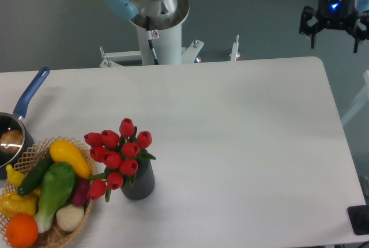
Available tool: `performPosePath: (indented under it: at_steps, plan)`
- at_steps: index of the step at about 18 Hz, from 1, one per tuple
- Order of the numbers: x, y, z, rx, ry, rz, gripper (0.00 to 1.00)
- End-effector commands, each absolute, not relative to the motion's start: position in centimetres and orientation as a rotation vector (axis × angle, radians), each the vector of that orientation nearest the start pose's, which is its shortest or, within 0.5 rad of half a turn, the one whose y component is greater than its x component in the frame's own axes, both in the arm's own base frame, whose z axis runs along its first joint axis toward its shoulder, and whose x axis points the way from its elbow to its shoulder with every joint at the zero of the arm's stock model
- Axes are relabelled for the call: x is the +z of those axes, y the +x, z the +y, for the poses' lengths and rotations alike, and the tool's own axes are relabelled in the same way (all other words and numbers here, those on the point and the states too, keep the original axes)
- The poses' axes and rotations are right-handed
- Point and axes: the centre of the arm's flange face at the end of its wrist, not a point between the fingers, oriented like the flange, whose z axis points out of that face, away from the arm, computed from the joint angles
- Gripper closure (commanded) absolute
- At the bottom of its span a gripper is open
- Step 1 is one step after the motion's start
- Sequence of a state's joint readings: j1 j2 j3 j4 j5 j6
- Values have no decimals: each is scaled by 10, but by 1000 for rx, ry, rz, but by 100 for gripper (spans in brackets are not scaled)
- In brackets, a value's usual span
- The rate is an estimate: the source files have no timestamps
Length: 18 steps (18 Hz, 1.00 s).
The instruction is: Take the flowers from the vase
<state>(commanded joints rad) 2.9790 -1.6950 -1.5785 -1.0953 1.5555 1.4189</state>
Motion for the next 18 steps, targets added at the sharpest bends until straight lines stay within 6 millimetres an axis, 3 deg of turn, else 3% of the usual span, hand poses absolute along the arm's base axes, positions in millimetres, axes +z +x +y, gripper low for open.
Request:
performPosePath:
  at_steps: [8, 12, 18]
  plan:
    - [467, -541, 232, 557, -2974, -3, 0]
    - [437, -541, 233, 573, -2911, -40, 0]
    - [427, -539, 233, 524, -2848, -48, 0]
